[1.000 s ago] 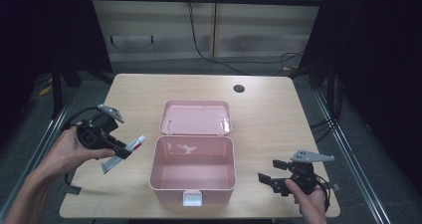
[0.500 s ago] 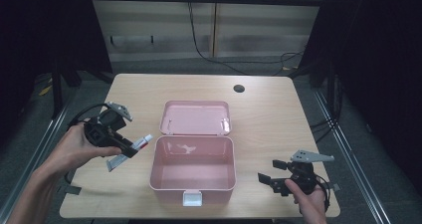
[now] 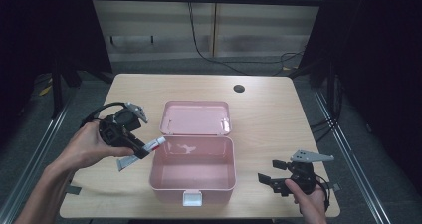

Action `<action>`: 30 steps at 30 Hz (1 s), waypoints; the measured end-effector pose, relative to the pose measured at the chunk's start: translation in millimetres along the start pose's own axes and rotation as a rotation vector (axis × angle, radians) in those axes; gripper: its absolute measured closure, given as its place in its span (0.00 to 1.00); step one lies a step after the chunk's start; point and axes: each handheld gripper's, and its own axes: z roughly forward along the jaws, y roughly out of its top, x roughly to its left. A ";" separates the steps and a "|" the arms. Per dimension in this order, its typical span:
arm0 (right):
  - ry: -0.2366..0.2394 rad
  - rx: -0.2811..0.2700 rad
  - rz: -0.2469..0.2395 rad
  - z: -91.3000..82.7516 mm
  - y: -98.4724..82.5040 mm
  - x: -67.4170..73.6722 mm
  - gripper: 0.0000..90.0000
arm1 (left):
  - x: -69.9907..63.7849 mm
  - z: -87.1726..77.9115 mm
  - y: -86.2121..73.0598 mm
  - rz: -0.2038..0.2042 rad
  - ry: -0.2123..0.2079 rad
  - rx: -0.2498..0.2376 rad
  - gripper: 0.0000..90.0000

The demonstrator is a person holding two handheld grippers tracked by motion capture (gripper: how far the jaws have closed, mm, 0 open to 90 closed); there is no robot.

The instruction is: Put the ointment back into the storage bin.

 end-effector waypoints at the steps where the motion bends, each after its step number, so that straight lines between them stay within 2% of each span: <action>1: 0.000 0.000 -0.001 0.0 0.0 0.1 0.18 | -1.6 0.3 1.6 -0.008 0.002 -0.003 0.79; 4: 0.001 0.001 -0.003 0.0 0.1 0.2 0.18 | -6.1 1.2 6.8 0.012 -0.015 -0.017 0.79; 6: 0.001 0.001 0.000 0.0 0.2 0.2 0.18 | -12.6 5.0 13.6 0.031 -0.018 0.001 0.79; 12: 0.005 0.004 -0.001 -0.1 0.1 1.0 0.18 | -19.0 10.9 24.3 0.044 -0.017 0.007 0.79; 13: 0.005 0.004 0.000 -0.1 0.1 0.9 0.18 | -21.8 11.5 28.8 0.061 -0.037 0.007 0.79; 22: 0.004 0.009 0.002 -0.4 0.1 1.3 0.18 | -33.8 19.0 46.7 0.089 -0.037 0.004 0.79; 24: 0.005 0.009 0.002 -0.3 0.0 1.0 0.18 | -35.0 20.3 48.2 0.082 -0.038 0.002 0.79; 25: 0.005 0.007 0.000 -0.2 0.0 0.4 0.18 | -34.9 21.5 49.9 0.094 -0.041 0.016 0.79; 28: 0.006 0.006 -0.003 0.0 0.1 0.4 0.18 | -38.3 27.5 53.9 0.096 -0.024 0.030 0.79; 30: 0.008 0.006 -0.003 0.0 0.1 0.4 0.18 | -39.9 29.7 56.4 0.110 -0.031 0.033 0.79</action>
